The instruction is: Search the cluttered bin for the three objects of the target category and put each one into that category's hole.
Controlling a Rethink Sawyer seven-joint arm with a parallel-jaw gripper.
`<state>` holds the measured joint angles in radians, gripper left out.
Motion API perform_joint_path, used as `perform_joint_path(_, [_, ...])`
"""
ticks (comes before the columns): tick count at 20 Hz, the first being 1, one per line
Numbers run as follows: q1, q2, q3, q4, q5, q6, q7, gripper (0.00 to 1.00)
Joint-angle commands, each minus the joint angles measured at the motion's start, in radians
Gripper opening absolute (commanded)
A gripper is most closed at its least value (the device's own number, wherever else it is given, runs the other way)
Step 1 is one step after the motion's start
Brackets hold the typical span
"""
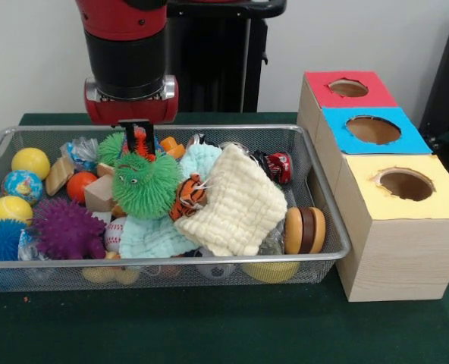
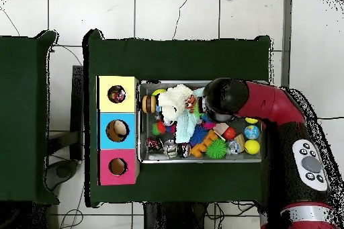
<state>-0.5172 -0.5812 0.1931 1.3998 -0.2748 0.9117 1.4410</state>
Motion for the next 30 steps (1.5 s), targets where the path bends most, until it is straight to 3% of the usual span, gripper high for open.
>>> perform_joint_path(1, [-0.043, 0.096, 0.007, 0.002, -0.089, -0.004, -0.066, 0.00])
perform_joint_path(8, [-0.086, 0.122, -0.016, -0.070, -0.166, 0.118, -0.145, 0.00])
perform_joint_path(17, [-0.091, 0.103, -0.033, -0.084, -0.235, 0.216, -0.178, 0.00])
perform_joint_path(18, [-0.092, 0.101, -0.033, -0.085, -0.248, 0.231, -0.169, 1.00])
perform_joint_path(24, [-0.111, 0.103, -0.001, -0.094, -0.272, 0.212, -0.216, 1.00])
perform_joint_path(30, [-0.075, 0.078, 0.028, -0.062, -0.216, 0.219, -0.114, 1.00])
